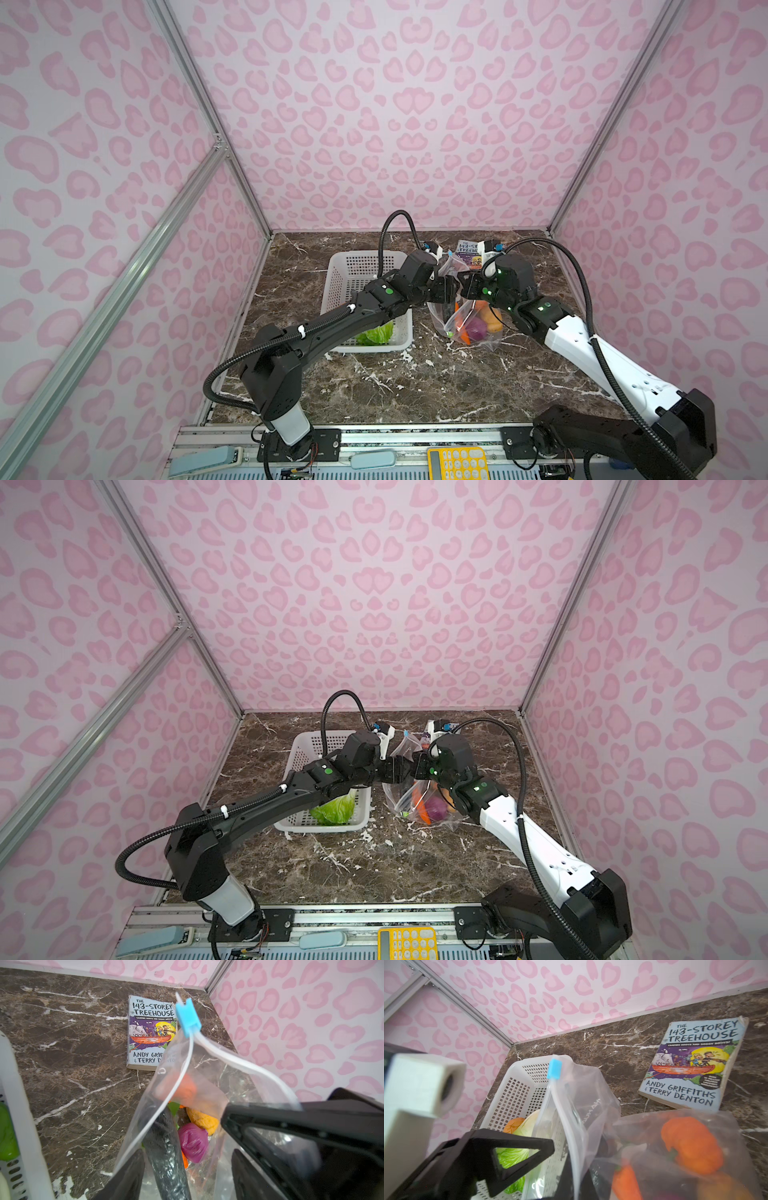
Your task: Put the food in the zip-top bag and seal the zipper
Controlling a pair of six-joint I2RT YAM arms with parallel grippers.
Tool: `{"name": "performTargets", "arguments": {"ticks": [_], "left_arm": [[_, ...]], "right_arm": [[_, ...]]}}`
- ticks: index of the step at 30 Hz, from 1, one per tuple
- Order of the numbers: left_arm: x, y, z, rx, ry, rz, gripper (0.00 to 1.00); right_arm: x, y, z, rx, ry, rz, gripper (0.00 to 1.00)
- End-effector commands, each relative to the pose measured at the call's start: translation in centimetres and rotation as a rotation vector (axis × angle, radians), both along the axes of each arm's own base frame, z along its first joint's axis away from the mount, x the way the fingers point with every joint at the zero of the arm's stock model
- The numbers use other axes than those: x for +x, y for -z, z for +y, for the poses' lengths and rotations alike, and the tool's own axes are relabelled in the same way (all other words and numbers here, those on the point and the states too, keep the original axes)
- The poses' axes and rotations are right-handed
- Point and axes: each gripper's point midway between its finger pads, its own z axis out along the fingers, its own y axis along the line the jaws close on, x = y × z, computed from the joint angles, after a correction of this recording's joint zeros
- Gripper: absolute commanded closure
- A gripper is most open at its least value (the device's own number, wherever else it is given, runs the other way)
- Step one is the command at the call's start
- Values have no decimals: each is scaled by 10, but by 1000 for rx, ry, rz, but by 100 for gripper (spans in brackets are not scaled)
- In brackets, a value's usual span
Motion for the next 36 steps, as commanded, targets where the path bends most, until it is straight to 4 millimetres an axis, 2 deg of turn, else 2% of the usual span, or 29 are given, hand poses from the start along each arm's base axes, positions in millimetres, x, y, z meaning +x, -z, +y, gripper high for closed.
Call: {"name": "performTargets", "arguments": {"ticks": [1, 9, 12, 15, 19, 21, 24, 29, 36], "left_arm": [[-5, -5, 7, -17, 7, 17, 32], [0, -13, 46, -12, -87, -32, 33], [5, -6, 54, 24, -107, -33, 33], [7, 6, 52, 35, -98, 0, 33], [2, 16, 32, -1, -17, 54, 37], [2, 21, 24, -6, 9, 82, 46], [0, 22, 15, -25, 46, 103, 65], [-4, 1, 14, -55, 78, 51, 96], [-7, -45, 22, -124, 75, -49, 96]], "right_arm": [[4, 3, -9, -48, 39, -7, 100], [3, -3, -14, -68, 53, -22, 100], [4, -5, -11, -56, 44, -24, 100], [3, -5, -10, -47, 38, -20, 100], [3, -4, -9, -47, 37, -16, 100], [3, -3, -9, -44, 36, -14, 100], [3, 0, -10, -51, 39, -10, 100], [2, 6, -18, -92, 62, -1, 100], [-1, 4, -31, -116, 83, 4, 100]]}}
